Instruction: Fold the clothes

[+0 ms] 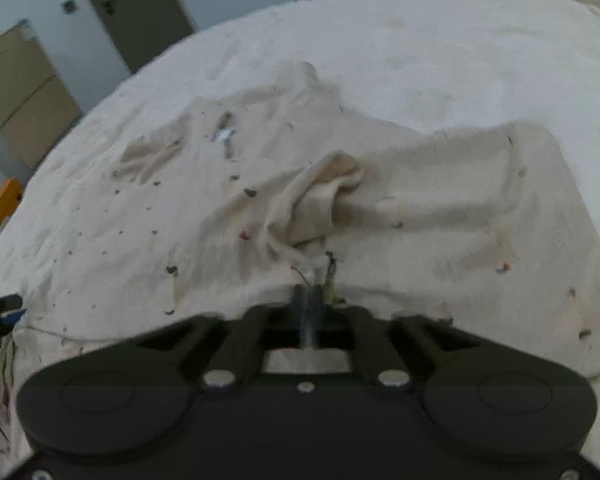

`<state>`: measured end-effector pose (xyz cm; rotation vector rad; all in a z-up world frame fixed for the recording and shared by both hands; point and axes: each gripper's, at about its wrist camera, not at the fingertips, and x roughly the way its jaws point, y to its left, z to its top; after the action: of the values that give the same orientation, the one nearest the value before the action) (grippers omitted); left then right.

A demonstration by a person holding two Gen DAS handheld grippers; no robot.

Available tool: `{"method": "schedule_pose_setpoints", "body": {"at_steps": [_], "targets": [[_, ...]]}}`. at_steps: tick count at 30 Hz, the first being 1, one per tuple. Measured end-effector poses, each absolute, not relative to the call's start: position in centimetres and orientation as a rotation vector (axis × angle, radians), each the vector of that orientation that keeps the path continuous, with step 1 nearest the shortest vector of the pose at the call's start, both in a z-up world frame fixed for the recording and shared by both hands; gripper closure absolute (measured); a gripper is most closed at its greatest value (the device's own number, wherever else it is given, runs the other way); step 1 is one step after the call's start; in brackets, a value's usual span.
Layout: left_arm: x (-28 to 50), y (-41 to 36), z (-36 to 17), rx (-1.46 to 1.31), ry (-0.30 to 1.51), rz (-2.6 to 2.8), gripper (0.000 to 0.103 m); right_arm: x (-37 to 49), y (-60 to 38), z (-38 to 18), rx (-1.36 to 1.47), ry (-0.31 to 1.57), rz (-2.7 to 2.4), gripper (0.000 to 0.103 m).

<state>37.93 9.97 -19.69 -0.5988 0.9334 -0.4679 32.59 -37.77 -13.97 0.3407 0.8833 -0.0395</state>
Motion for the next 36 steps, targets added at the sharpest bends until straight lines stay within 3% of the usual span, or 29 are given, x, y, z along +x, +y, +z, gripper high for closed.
{"method": "schedule_pose_setpoints", "body": {"at_steps": [1, 3, 5, 8, 10, 12, 17, 18, 19, 22, 26, 30, 32, 33, 35, 36], "targets": [[37.9, 10.0, -19.7, -0.59, 0.931, -0.465, 0.075, 32.2, -37.7, -12.9, 0.329, 0.88, -0.045, 0.103], [37.9, 10.1, -19.6, -0.581, 0.924, -0.446, 0.092, 31.2, -38.0, -11.0, 0.345, 0.877, -0.049, 0.103], [37.9, 10.4, -19.6, -0.59, 0.914, -0.429, 0.1, 30.2, -38.6, -9.9, 0.371, 0.88, -0.064, 0.103], [38.1, 10.8, -19.8, -0.617, 0.915, -0.411, 0.099, 29.3, -39.4, -9.9, 0.395, 0.866, -0.065, 0.097], [38.0, 10.6, -19.6, -0.615, 0.912, -0.416, 0.099, 29.0, -39.4, -10.7, 0.39, 0.845, -0.071, 0.074], [38.0, 10.4, -19.4, -0.613, 0.909, -0.421, 0.099, 29.4, -39.3, -12.2, 0.418, 0.81, -0.069, 0.069], [38.0, 9.9, -18.9, -0.607, 0.902, -0.435, 0.09, 31.7, -38.4, -15.8, 0.494, 0.78, -0.096, 0.074], [38.0, 9.8, -18.8, -0.606, 0.9, -0.438, 0.09, 32.1, -38.2, -16.4, 0.512, 0.785, -0.089, 0.08], [38.0, 9.7, -18.7, -0.605, 0.899, -0.44, 0.09, 32.4, -37.8, -16.8, 0.503, 0.805, -0.085, 0.102], [38.0, 9.3, -18.4, -0.601, 0.895, -0.448, 0.09, 32.6, -36.9, -16.7, 0.463, 0.833, -0.101, 0.101], [37.8, 8.9, -17.9, -0.57, 0.885, -0.469, 0.09, 30.0, -37.2, -12.6, 0.468, 0.796, -0.089, 0.101], [37.5, 8.1, -17.4, -0.514, 0.879, -0.477, 0.09, 26.2, -38.1, -9.4, 0.374, 0.795, -0.146, 0.078], [36.9, 7.9, -16.9, -0.499, 0.875, -0.482, 0.09, 22.9, -39.0, -8.3, 0.39, 0.764, -0.154, 0.076], [36.2, 7.8, -16.2, -0.494, 0.866, -0.492, 0.089, 20.3, -39.4, -7.9, 0.406, 0.735, -0.152, 0.07], [34.4, 7.4, -14.2, -0.452, 0.823, -0.514, 0.081, 16.1, -40.2, -7.2, 0.422, 0.692, -0.148, 0.057], [32.7, 6.9, -12.5, -0.388, 0.78, -0.529, 0.068, 13.4, -40.7, -7.0, 0.411, 0.679, -0.152, 0.049]]}}
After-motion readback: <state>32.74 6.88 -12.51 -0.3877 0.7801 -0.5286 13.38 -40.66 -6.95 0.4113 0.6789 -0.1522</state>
